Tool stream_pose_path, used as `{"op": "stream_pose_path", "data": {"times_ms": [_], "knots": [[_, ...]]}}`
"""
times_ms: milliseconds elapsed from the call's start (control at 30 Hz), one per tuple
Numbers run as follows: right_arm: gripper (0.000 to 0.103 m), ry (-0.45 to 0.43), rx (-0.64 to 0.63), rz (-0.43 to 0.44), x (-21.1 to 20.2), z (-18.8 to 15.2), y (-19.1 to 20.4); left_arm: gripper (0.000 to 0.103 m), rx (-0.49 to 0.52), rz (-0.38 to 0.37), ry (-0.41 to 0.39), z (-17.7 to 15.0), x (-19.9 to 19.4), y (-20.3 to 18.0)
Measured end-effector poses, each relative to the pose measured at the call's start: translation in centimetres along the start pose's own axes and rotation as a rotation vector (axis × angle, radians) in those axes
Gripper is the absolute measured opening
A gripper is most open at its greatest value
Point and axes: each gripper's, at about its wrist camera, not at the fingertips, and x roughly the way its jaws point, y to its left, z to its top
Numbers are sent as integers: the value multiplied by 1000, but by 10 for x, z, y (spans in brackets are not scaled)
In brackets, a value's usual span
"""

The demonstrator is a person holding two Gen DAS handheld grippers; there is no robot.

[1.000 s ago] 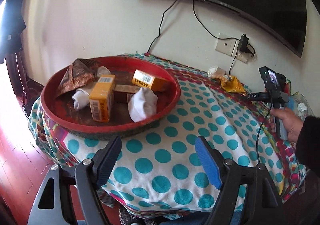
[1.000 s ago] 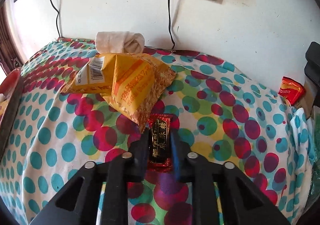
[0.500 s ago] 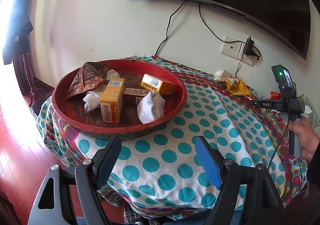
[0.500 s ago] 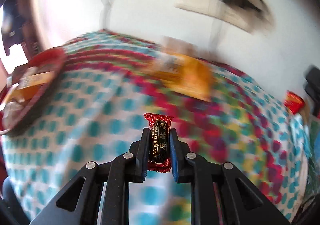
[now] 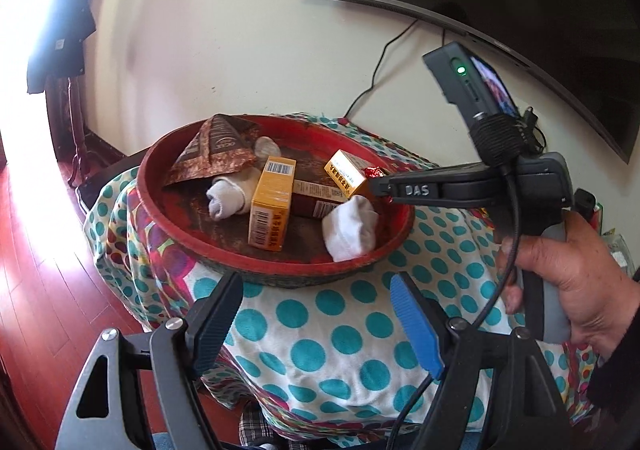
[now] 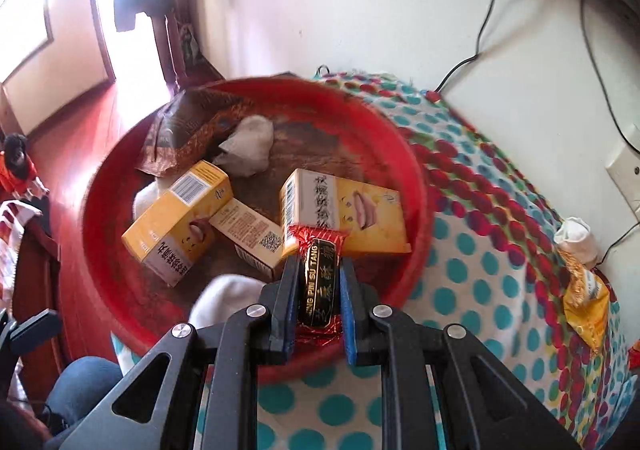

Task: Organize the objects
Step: 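Carry the candy bar with the right gripper into the red tray and release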

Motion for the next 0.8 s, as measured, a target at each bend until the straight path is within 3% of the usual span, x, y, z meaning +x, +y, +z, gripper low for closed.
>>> {"op": "stream_pose_path", "data": {"times_ms": [233,367,400,433,500,633,700,800], "knots": [[17,28,48,-20,44,34,-2,78,-45,10,9,3,3,14],[22,17,78,50,41,35,-9,78,-42,6,18,2,6,13],[36,13,75,62,39,32,-9,78,-36,5,20,2,6,11],[67,8,77,70,35,27,-9,78,-31,3,21,1,7,9],[94,-35,84,35,23,21,-12,78,-18,-4,27,-1,8,4],[94,-157,186,-19,-12,1,-43,78,10,1,4,-3,5,-4],[94,-183,260,-56,-25,-12,-69,78,30,-1,1,-4,4,-8],[96,-176,340,-188,-33,-39,-114,78,57,0,-12,-5,3,-13]]}}
